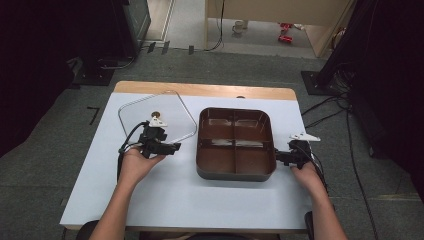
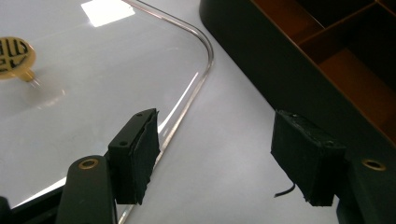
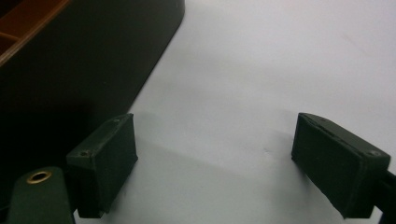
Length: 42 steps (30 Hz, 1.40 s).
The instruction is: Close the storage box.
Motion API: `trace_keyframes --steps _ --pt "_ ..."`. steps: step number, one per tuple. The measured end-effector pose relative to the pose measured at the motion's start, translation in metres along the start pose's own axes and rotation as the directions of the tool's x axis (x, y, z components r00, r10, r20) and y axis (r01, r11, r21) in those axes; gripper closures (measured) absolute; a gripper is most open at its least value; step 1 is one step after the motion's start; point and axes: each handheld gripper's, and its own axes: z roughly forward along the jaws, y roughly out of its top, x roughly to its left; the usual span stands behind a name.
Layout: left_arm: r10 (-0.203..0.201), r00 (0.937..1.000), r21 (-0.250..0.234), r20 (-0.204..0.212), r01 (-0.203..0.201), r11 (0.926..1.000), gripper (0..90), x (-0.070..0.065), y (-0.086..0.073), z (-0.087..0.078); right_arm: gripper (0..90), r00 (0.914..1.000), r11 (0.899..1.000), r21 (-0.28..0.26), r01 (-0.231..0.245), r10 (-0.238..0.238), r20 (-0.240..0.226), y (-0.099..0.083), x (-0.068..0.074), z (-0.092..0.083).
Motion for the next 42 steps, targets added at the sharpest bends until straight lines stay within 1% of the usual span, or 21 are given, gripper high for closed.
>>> trace_keyframes --steps 2,4,5,7,10,13,17,18,21,22,23,27,29,30,32,34,37,39,40,41,42 --pt "0.003 1.0000 -0.003 -0.005 -0.003 1.0000 32.4 0.005 0.004 0.001 13.7 1.0000 1.000 0.000 0.000 0.000 0.000 0.000 0.000 0.000" --pt "0.005 1.0000 -0.003 -0.009 -0.005 1.0000 32.4 0.007 0.005 0.001 13.7 1.0000 1.000 0.000 0.000 0.000 0.000 0.000 0.000 0.000" --pt "0.017 0.9998 -0.006 -0.012 -0.017 0.9998 32.3 0.008 0.006 0.002 13.7 1.0000 1.000 0.000 0.000 0.000 0.000 0.000 0.000 0.000" --pt "0.025 0.9996 -0.004 -0.013 -0.025 0.9997 32.3 0.011 0.008 0.003 13.7 1.0000 1.000 0.000 0.000 0.000 0.000 0.000 0.000 0.000" --pt "0.011 0.9999 -0.007 -0.009 -0.011 0.9999 32.5 0.019 0.014 0.005 13.7 1.0000 1.000 0.001 0.000 0.000 0.001 0.000 0.000 0.000" --pt "0.007 0.9999 -0.006 -0.013 -0.008 1.0000 32.5 0.023 0.017 0.007 13.7 1.0000 1.000 0.001 0.000 0.000 0.001 0.000 0.000 0.000" --pt "-0.014 0.9999 -0.039 -0.005 0.014 0.9991 33.1 0.031 0.020 0.006 13.8 1.0000 1.000 0.001 -0.001 0.001 0.001 0.000 0.000 0.000" --pt "-0.008 0.9999 -0.047 -0.011 0.007 0.9989 33.6 0.033 0.020 0.007 13.8 1.0000 1.000 0.001 0.000 0.000 0.001 0.000 0.000 0.000" --pt "-0.010 0.9997 -0.032 -0.024 0.009 0.9995 33.9 0.040 0.023 0.009 13.8 1.0000 1.000 0.001 0.000 0.000 0.001 0.000 0.000 0.000" --pt "-0.015 0.9996 -0.035 -0.025 0.014 0.9993 34.2 0.042 0.024 0.010 13.8 1.0000 1.000 0.001 0.000 0.000 0.001 0.000 0.000 0.000" --pt "-0.026 0.9992 -0.036 -0.030 0.025 0.9990 34.2 0.047 0.026 0.012 13.8 1.0000 1.000 0.001 0.000 0.000 0.001 0.000 0.000 0.000" --pt "-0.027 0.9989 -0.041 -0.039 0.025 0.9988 34.4 0.052 0.030 0.014 13.8 1.0000 1.000 0.000 0.001 -0.001 0.001 0.000 0.000 0.000" --pt "-0.019 0.9981 -0.032 -0.059 0.018 0.9993 34.4 0.058 0.033 0.017 13.8 1.0000 1.000 0.000 0.001 -0.001 0.001 0.000 0.000 0.000" --pt "-0.019 0.9981 -0.032 -0.059 0.018 0.9993 34.4 0.058 0.033 0.017 13.8 1.0000 1.000 0.000 0.001 -0.001 0.001 0.000 0.000 0.000" --pt "-0.036 0.9971 -0.053 -0.066 0.032 0.9980 35.3 0.065 0.034 0.018 13.8 1.0000 1.000 0.000 0.001 -0.001 0.001 0.000 0.000 0.000" --pt "-0.037 0.9966 -0.051 -0.073 0.033 0.9982 35.5 0.068 0.035 0.019 13.8 1.0000 1.000 0.000 0.001 -0.001 0.001 0.000 0.000 0.000" --pt "-0.046 0.9951 -0.043 -0.088 0.043 0.9982 35.5 0.078 0.037 0.022 13.8 1.0000 1.000 0.000 0.001 -0.001 0.001 0.000 0.000 0.000" --pt "-0.052 0.9944 -0.048 -0.091 0.048 0.9977 35.6 0.082 0.037 0.024 13.8 1.0000 1.000 0.000 0.001 -0.001 0.001 0.000 0.000 0.000" --pt "-0.061 0.9935 -0.054 -0.097 0.056 0.9970 35.6 0.088 0.037 0.026 13.8 1.0000 1.000 0.000 0.001 -0.001 0.001 0.000 0.000 0.000" --pt "-0.061 0.9935 -0.054 -0.097 0.056 0.9970 35.8 0.088 0.037 0.026 13.8 1.0000 1.000 0.000 0.001 -0.001 0.001 0.000 0.000 0.000" --pt "-0.066 0.9926 -0.060 -0.102 0.060 0.9964 36.1 0.092 0.037 0.028 13.8 1.0000 1.000 0.000 0.000 0.000 0.001 0.000 0.000 0.000"
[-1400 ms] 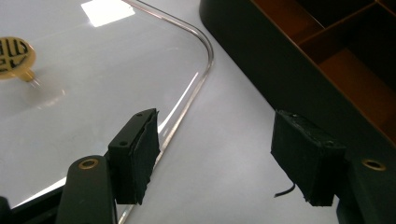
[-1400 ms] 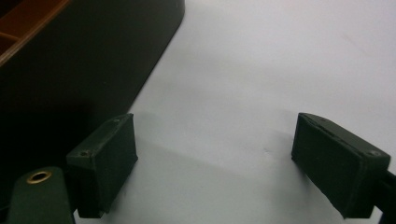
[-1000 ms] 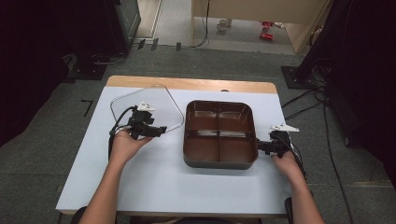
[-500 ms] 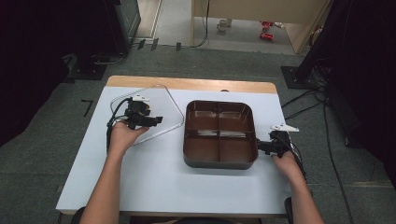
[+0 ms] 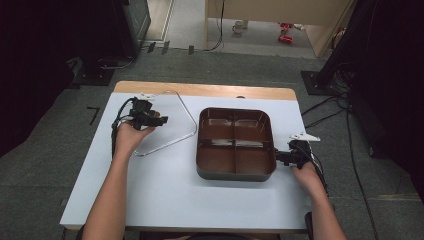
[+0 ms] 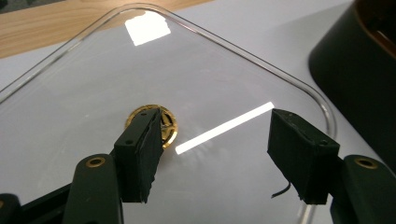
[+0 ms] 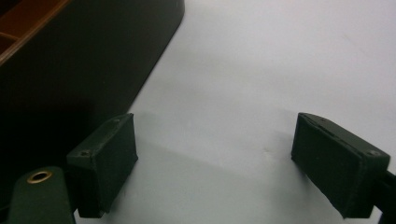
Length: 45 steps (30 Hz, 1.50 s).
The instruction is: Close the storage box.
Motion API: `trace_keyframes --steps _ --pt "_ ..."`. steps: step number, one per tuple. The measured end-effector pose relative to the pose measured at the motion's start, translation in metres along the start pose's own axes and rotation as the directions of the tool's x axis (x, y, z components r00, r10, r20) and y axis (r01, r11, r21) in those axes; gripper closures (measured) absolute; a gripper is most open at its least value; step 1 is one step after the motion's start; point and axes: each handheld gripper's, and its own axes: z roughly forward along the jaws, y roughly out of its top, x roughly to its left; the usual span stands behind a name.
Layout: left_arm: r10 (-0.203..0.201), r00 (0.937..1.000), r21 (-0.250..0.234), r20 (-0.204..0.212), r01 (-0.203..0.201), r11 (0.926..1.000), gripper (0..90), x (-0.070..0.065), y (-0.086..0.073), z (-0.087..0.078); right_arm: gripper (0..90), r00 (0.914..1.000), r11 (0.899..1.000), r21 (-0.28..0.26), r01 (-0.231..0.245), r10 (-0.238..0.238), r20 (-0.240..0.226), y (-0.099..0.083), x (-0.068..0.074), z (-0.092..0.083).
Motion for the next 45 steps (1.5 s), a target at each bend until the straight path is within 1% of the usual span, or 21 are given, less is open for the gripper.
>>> trace_keyframes --steps 1,2,4,5,7,10,12,16,17,21,22,23,24,25,27,31,35,38,41,42,45 --pt "0.001 0.9999 -0.003 -0.011 -0.001 1.0000 36.2 0.005 0.000 0.004 13.8 1.0000 1.000 0.000 0.000 0.000 0.000 0.000 0.000 0.000" --pt "0.001 0.9999 -0.003 -0.011 -0.001 1.0000 36.5 0.005 0.000 0.004 13.8 1.0000 1.000 0.000 0.000 0.000 0.000 0.000 0.000 0.000" --pt "-0.002 0.9995 -0.005 -0.031 0.001 1.0000 37.1 0.011 -0.002 0.010 13.8 1.0000 1.000 0.000 0.000 0.000 0.000 0.000 0.000 0.000" --pt "-0.017 0.9994 -0.001 -0.031 0.017 0.9999 37.2 0.015 -0.003 0.012 13.9 1.0000 1.000 0.001 0.000 0.000 0.001 0.000 0.000 0.000" --pt "-0.027 0.9992 -0.001 -0.030 0.027 0.9996 37.2 0.018 -0.005 0.014 14.0 1.0000 1.000 0.001 0.001 -0.001 0.002 0.000 0.000 0.000" --pt "-0.018 0.9986 0.018 -0.050 0.019 0.9997 37.0 0.022 -0.009 0.020 14.1 1.0000 1.000 0.001 0.002 -0.002 0.003 0.000 0.000 0.000" --pt "-0.029 0.9983 0.014 -0.050 0.030 0.9995 37.4 0.025 -0.012 0.024 14.1 1.0000 1.000 0.001 0.002 -0.002 0.003 0.000 0.000 0.000" --pt "-0.024 0.9982 0.019 -0.055 0.025 0.9995 40.0 0.024 -0.014 0.028 14.2 1.0000 1.000 0.001 0.001 -0.001 0.004 0.000 0.000 0.000" --pt "-0.013 0.9975 0.024 -0.070 0.015 0.9996 42.2 0.023 -0.015 0.031 14.2 1.0000 1.000 0.001 0.002 -0.002 0.004 0.000 0.000 0.000" --pt "-0.009 0.9968 0.016 -0.079 0.010 0.9998 48.1 0.022 -0.016 0.033 14.2 1.0000 1.000 0.001 0.002 -0.002 0.004 0.000 0.000 0.000" --pt "-0.010 0.9968 0.012 -0.079 0.011 0.9999 48.1 0.021 -0.016 0.033 14.2 1.0000 1.000 0.002 0.002 -0.002 0.004 0.000 0.000 0.000" --pt "-0.023 0.9966 -0.002 -0.079 0.022 0.9997 51.5 0.022 -0.017 0.034 14.2 1.0000 1.000 0.001 0.002 -0.002 0.004 0.000 0.000 0.000" --pt "-0.023 0.9966 -0.002 -0.079 0.022 0.9997 54.4 0.022 -0.017 0.034 14.2 1.0000 1.000 0.001 0.002 -0.002 0.004 0.000 0.000 0.000" --pt "-0.033 0.9966 -0.011 -0.076 0.032 0.9994 54.4 0.022 -0.018 0.033 14.2 1.0000 1.000 0.001 0.002 -0.002 0.004 0.000 0.000 0.000" --pt "-0.041 0.9962 -0.011 -0.076 0.041 0.9991 58.6 0.022 -0.018 0.033 14.2 1.0000 1.000 0.001 0.002 -0.002 0.004 0.000 0.000 0.000" --pt "-0.049 0.9957 -0.005 -0.079 0.049 0.9988 59.1 0.022 -0.016 0.032 14.2 1.0000 1.000 0.001 0.002 -0.002 0.004 0.000 0.000 0.000" --pt "-0.039 0.9958 0.024 -0.082 0.041 0.9989 59.4 0.019 -0.012 0.027 14.2 1.0000 1.000 0.001 0.002 -0.002 0.004 0.000 0.000 0.000" --pt "-0.038 0.9969 0.014 -0.068 0.039 0.9991 59.4 0.016 -0.006 0.018 14.2 1.0000 1.000 0.001 0.003 -0.003 0.004 0.000 0.000 0.000" --pt "-0.029 0.9982 -0.007 -0.053 0.028 0.9996 59.4 0.010 0.002 0.002 14.2 1.0000 1.000 0.001 0.003 -0.003 0.004 0.000 0.000 0.000" --pt "-0.029 0.9982 -0.007 -0.053 0.028 0.9996 59.4 0.010 0.002 0.002 14.2 1.0000 1.000 0.001 0.003 -0.003 0.004 0.000 0.000 0.000" --pt "-0.017 0.9986 -0.030 -0.051 0.015 0.9994 59.5 0.004 0.008 -0.014 14.1 1.0000 1.000 0.001 0.002 -0.002 0.004 0.000 0.000 0.000"
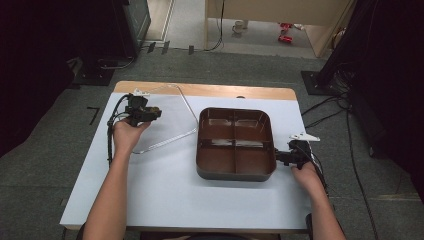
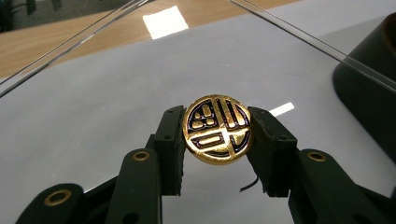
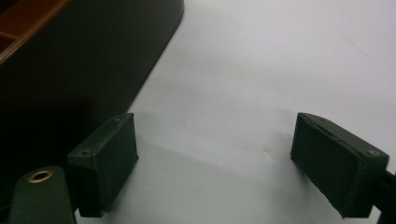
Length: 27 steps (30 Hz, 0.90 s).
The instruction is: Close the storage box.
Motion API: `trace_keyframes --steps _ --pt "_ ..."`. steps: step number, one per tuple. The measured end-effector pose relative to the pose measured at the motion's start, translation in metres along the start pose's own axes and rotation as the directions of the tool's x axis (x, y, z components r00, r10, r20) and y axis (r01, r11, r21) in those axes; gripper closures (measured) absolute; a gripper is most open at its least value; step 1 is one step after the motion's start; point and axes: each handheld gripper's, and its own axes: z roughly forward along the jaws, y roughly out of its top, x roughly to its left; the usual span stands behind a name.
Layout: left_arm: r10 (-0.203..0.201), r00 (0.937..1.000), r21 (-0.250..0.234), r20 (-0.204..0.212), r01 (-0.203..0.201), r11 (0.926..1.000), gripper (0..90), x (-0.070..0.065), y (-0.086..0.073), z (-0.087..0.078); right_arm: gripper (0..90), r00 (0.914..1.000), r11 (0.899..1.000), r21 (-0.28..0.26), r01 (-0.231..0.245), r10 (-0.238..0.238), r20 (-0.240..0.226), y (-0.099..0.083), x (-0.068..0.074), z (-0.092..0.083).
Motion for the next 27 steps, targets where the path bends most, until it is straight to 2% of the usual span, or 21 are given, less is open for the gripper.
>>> trace_keyframes --steps 3,5,7,11,14,15,17,20,21,22,23,27 --pt "0.021 0.9998 -0.021 -0.001 -0.021 0.9996 59.4 -0.007 0.006 -0.014 14.2 1.0000 1.000 0.000 0.000 0.000 0.000 0.000 0.000 0.000" --pt "0.027 0.9995 -0.037 0.016 -0.027 0.9990 59.4 -0.014 0.011 -0.025 14.2 1.0000 1.000 0.000 0.000 0.000 0.000 0.000 0.000 0.000" --pt "0.034 0.9992 -0.042 0.021 -0.033 0.9985 59.4 -0.017 0.013 -0.028 14.2 1.0000 1.000 0.000 0.000 0.000 0.000 0.000 0.000 0.000" --pt "0.073 0.9959 -0.071 0.054 -0.069 0.9951 59.5 -0.035 0.021 -0.038 14.1 1.0000 1.000 0.000 0.000 0.000 0.000 0.000 0.000 0.000" --pt "0.112 0.9907 -0.086 0.078 -0.105 0.9907 59.4 -0.049 0.025 -0.042 14.2 1.0000 1.000 0.000 0.001 -0.001 0.000 0.000 0.000 0.000" --pt "0.132 0.9871 -0.097 0.091 -0.123 0.9876 59.5 -0.057 0.026 -0.042 14.2 1.0000 1.000 -0.001 0.002 -0.002 0.000 0.000 0.000 0.000" --pt "0.139 0.9852 -0.098 0.101 -0.129 0.9868 59.5 -0.062 0.027 -0.042 14.1 1.0000 1.000 -0.001 0.002 -0.002 0.000 0.000 0.000 0.000" --pt "0.160 0.9777 -0.110 0.136 -0.146 0.9831 59.4 -0.073 0.031 -0.039 14.1 1.0000 1.000 0.001 -0.001 0.001 -0.001 0.000 0.000 0.000" --pt "0.171 0.9732 -0.119 0.153 -0.154 0.9810 59.4 -0.079 0.033 -0.037 14.1 1.0000 1.000 0.001 -0.001 0.001 0.000 0.000 0.000 0.000" --pt "0.178 0.9706 -0.118 0.162 -0.160 0.9800 59.4 -0.082 0.034 -0.035 14.1 1.0000 1.000 0.001 -0.002 0.002 0.000 0.000 0.000 0.000" --pt "0.178 0.9706 -0.118 0.162 -0.160 0.9800 59.5 -0.082 0.034 -0.035 14.2 1.0000 1.000 0.001 -0.002 0.002 0.000 0.000 0.000 0.000" --pt "0.200 0.9602 -0.116 0.195 -0.180 0.9768 59.5 -0.097 0.035 -0.027 14.2 1.0000 1.000 0.001 -0.002 0.002 0.000 0.000 0.000 0.000"
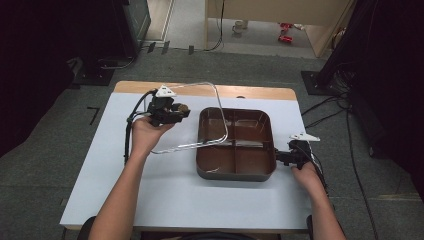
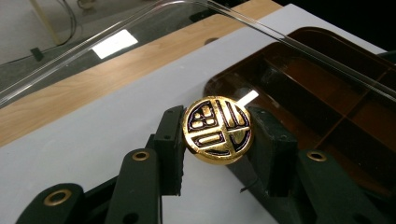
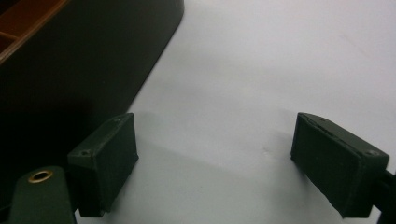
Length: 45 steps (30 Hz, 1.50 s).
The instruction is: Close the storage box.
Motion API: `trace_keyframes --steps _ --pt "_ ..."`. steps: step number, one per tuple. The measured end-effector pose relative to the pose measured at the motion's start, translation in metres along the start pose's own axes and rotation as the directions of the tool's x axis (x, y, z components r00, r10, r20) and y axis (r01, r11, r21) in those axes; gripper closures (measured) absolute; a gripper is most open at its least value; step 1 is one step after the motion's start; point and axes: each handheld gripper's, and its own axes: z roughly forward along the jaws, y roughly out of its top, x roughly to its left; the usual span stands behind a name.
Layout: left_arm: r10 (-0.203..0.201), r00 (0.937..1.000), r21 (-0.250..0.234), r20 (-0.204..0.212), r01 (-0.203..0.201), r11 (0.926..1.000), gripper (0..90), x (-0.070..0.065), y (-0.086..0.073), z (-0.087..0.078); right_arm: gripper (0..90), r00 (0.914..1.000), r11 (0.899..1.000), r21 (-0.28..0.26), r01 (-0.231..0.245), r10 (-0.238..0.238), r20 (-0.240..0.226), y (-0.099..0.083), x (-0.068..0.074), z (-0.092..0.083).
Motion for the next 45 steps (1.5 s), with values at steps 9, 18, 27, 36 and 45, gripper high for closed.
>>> trace_keyframes --steps 9,18,27,36,45 --pt "0.030 0.9985 0.010 0.046 -0.031 0.9995 59.5 -0.024 0.003 0.016 14.1 1.0000 1.000 0.001 0.002 -0.002 0.000 0.000 0.000 0.000" --pt "0.062 0.9918 0.029 0.111 -0.066 0.9974 59.4 -0.054 0.002 0.041 14.2 1.0000 1.000 0.000 0.005 -0.005 0.000 0.000 0.000 0.000" --pt "0.083 0.9842 0.037 0.156 -0.089 0.9953 59.5 -0.079 0.005 0.065 14.2 1.0000 1.000 0.001 0.004 -0.004 0.000 0.000 0.000 0.000" --pt "0.131 0.9724 0.054 0.193 -0.144 0.9881 59.5 -0.101 0.010 0.085 14.2 1.0000 1.000 0.000 0.003 -0.003 0.000 0.000 0.000 0.000" --pt "0.133 0.9714 0.090 0.197 -0.153 0.9841 59.5 -0.118 0.008 0.102 14.2 1.0000 1.000 0.000 0.002 -0.002 0.000 0.000 0.000 0.000"
